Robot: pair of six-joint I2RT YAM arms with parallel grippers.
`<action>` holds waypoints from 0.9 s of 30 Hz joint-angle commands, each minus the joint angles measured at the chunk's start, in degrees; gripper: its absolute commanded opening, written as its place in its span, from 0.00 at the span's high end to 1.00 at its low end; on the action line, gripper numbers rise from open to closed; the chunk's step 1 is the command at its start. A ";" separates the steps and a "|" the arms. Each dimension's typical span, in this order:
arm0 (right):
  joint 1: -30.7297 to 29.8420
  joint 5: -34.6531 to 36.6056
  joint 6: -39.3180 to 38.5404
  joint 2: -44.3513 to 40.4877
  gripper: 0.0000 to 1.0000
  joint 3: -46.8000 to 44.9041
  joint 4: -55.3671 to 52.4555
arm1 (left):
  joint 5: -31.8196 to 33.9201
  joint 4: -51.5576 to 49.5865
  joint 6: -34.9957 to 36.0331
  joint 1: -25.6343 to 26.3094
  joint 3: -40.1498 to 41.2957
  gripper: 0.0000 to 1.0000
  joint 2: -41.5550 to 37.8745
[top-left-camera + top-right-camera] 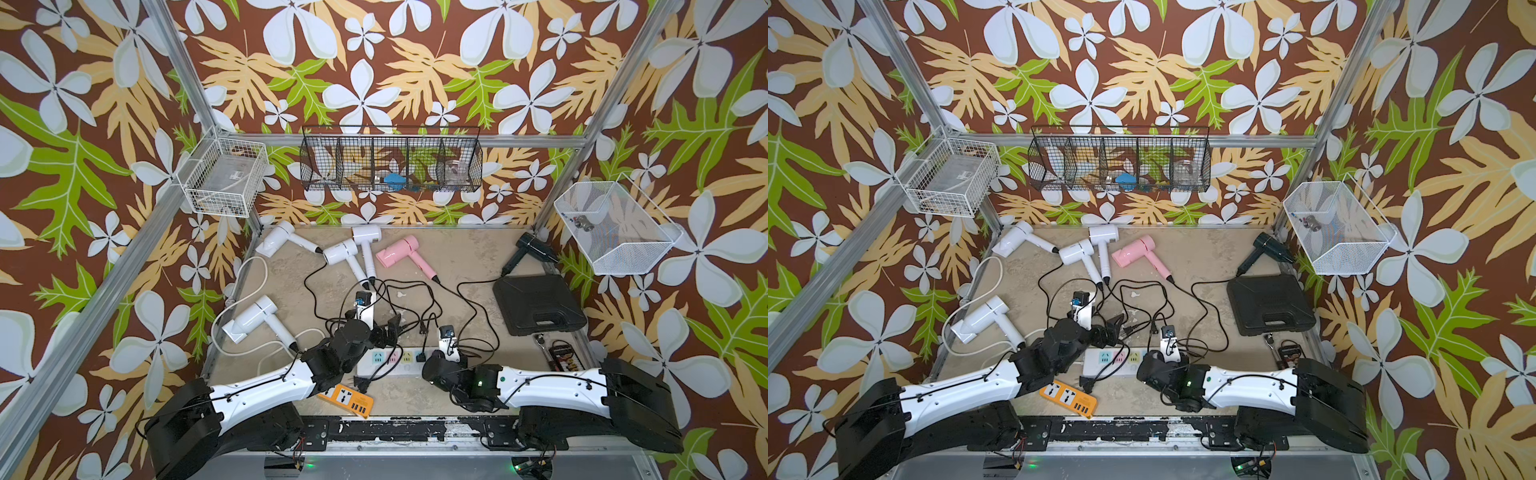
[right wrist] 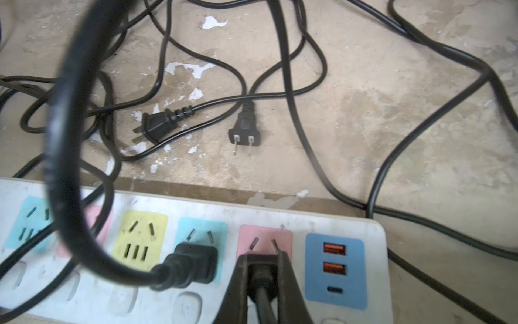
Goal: Charge the blow dryers
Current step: Insert the plug into the socket.
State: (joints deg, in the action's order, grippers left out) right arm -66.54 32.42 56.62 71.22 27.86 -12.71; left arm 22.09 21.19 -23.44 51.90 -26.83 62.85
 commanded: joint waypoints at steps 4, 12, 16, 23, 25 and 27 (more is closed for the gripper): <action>2.11 -6.90 -2.45 -2.62 1.00 -1.79 -14.21 | 0.33 -0.02 0.41 -0.05 -0.07 0.00 0.04; 2.24 -8.79 -3.70 -1.66 0.86 -1.60 -12.52 | 0.33 -0.01 0.50 -0.12 -0.15 0.00 0.43; 2.26 -7.63 -5.08 -3.61 0.68 0.29 -15.07 | 0.22 0.07 0.50 -0.11 -0.15 0.00 0.48; 2.31 -7.57 -8.11 -8.94 0.48 3.97 -17.58 | -0.82 0.15 0.30 -0.08 0.19 0.00 -0.94; 2.31 -7.86 -9.17 -11.14 0.43 4.82 -17.99 | -1.03 0.34 0.32 -0.05 0.53 0.00 -1.57; 2.32 -7.99 -10.06 -13.64 0.36 5.39 -18.35 | -1.25 0.58 0.28 -0.04 0.79 0.00 -2.08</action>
State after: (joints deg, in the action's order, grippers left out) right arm -64.18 24.47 48.84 59.53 32.47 -28.77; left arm 21.69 21.19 -23.44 51.90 -26.33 61.28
